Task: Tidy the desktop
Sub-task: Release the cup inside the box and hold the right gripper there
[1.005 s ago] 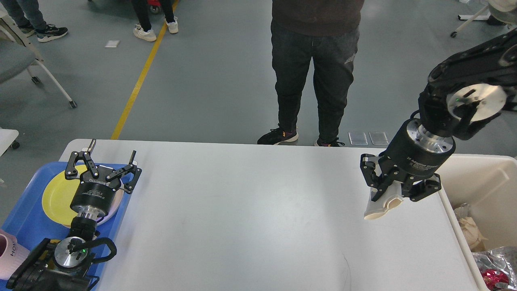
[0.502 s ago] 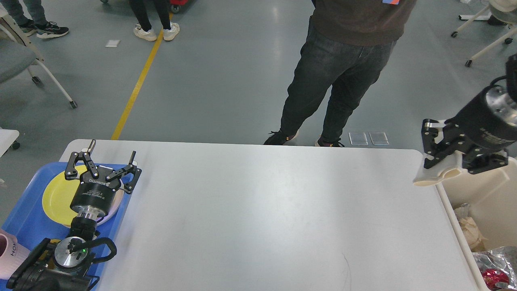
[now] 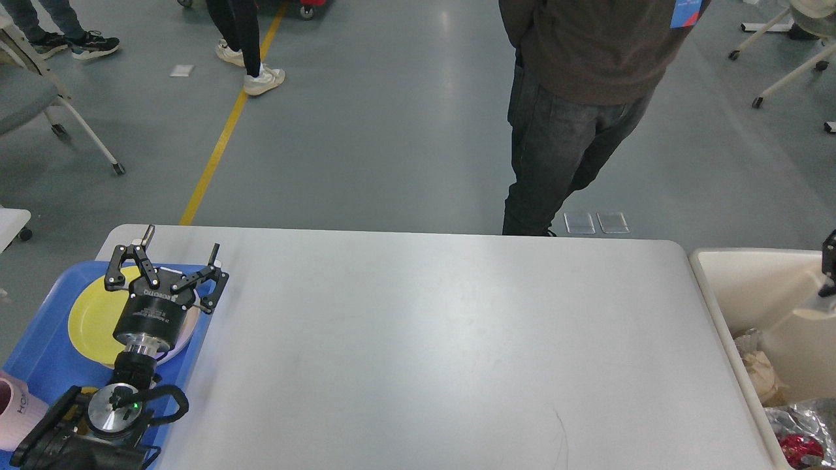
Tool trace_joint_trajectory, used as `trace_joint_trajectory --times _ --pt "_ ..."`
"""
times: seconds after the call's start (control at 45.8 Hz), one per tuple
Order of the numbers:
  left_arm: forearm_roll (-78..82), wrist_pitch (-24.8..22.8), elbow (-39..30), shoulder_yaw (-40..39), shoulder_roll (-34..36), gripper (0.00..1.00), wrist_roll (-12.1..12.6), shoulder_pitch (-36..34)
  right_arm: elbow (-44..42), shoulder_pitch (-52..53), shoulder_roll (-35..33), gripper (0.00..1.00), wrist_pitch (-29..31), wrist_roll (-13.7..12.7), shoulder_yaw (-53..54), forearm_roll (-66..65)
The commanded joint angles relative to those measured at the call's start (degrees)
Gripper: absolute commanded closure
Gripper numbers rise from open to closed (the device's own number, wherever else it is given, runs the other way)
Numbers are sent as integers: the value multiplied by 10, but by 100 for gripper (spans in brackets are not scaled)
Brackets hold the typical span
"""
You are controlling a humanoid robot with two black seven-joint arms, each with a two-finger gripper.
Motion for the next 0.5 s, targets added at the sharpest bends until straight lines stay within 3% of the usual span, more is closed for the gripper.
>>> trace_joint_trajectory --times 0.0,0.087,0.109,0.306,0.48 --pt "0 0 0 0 0 3 0 0 -118 -179 1 100 -39 2 102 0" --pt "0 0 0 0 0 3 0 0 -177 -285 15 100 -89 4 158 0" --pt "0 0 0 0 0 3 0 0 -210 -343 41 100 -131 4 181 0" --pt "0 0 0 0 0 3 0 0 -349 -527 149 100 -285 4 194 2" --pt "0 0 0 0 0 3 0 -1 -415 -607 201 100 -345 4 197 8"
